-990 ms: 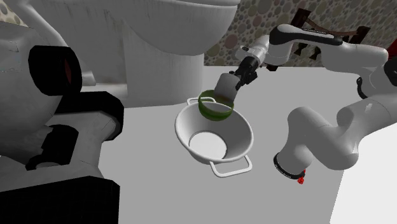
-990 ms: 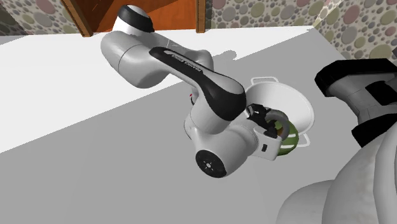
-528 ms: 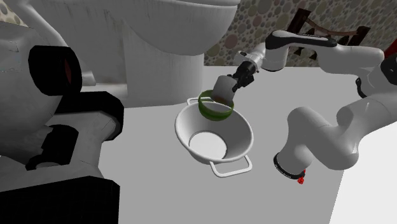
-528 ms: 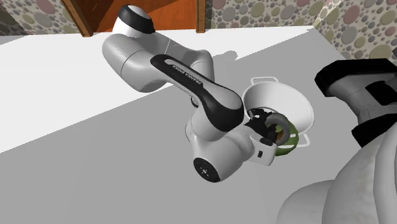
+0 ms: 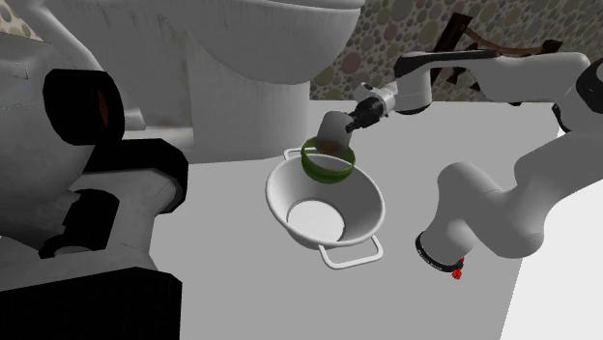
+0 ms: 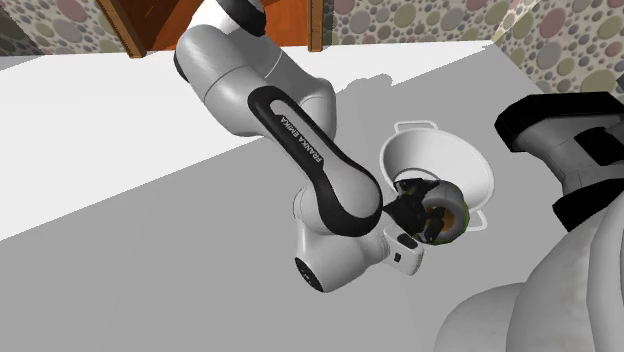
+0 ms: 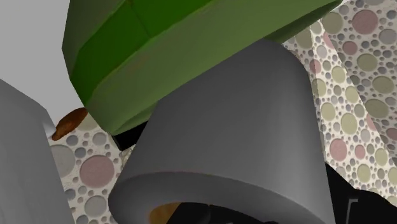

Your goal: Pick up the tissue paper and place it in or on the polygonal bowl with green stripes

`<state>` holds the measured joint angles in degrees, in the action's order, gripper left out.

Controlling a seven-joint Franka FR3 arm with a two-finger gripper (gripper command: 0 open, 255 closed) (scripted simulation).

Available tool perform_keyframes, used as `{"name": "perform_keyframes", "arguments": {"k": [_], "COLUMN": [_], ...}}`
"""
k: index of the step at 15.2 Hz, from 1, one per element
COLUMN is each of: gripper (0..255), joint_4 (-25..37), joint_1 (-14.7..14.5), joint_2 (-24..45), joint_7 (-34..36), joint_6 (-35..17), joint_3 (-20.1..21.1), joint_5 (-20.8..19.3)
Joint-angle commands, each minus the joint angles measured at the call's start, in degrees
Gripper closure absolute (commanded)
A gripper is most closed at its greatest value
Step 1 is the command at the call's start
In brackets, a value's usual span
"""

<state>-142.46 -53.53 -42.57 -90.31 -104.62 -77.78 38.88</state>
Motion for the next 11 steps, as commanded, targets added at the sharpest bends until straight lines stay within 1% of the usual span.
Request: {"name": "perform_keyframes", "arguments": {"k": [1,3,6,7,8,9,10,11], "gripper": [255,255,255,0,0,0,0,0], "joint_4": [-0.48,-0.10,0.52,0.50,-1.82,0.21,1.82,0.07], "joint_1": [0.08,1.91,5.60,7.05,10.48,6.21,6.56,11.23], "joint_2": [5.84,10.28,16.82,16.03,14.54,17.50,17.29,14.58], "joint_7": [-3.77,-6.96,-11.47,-10.03,-10.54,-12.79,-11.49,-9.67], "joint_6": [1.44,3.39,6.68,6.36,6.46,7.72,9.04,8.40], "joint_3": [1.37,2.81,5.81,8.28,9.52,4.39,4.16,8.44], "joint_5": [-13.00,-9.63,-4.90,-4.54,-6.43,-5.98,-6.65,-7.98]}}
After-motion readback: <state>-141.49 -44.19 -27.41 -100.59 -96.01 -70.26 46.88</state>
